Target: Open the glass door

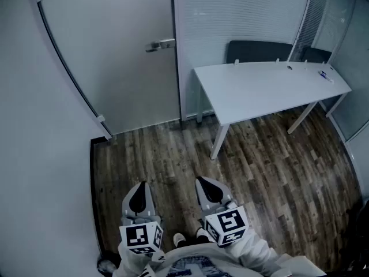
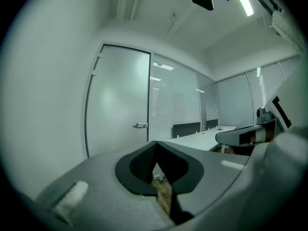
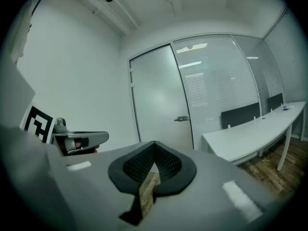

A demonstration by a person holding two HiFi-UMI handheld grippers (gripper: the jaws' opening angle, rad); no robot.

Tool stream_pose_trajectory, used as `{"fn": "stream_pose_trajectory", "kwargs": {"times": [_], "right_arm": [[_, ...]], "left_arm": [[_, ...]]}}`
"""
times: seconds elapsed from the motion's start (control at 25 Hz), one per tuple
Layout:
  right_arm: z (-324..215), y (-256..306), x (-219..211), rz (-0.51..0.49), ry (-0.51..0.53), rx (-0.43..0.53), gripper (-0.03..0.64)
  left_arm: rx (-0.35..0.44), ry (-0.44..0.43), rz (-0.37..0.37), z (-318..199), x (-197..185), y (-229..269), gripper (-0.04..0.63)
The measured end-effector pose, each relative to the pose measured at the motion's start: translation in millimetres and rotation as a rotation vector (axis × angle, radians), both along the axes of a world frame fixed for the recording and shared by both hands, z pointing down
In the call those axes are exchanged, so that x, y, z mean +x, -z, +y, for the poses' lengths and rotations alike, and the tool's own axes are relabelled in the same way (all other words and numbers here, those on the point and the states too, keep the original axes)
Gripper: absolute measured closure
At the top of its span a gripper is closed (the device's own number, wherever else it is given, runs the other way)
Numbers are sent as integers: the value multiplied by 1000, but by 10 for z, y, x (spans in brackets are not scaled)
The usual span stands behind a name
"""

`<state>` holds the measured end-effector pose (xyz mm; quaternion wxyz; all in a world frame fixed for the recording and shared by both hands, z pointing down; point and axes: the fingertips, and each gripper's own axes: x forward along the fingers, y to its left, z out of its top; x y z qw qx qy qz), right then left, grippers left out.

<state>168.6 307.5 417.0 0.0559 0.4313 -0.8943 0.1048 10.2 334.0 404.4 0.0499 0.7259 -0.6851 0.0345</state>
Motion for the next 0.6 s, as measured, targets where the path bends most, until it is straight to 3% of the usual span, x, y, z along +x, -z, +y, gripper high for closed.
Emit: {"fn": "stream_pose_trajectory", "kwargs": {"times": [0.28,0.6], "right_arm": [[44,22,197,-10,0,2,614],[62,-163,317,3,98,-47,612]], "left_arm": [[-11,-15,-13,39,220,-6,591],[-4,15,-38,-19,468,-17,591]]}}
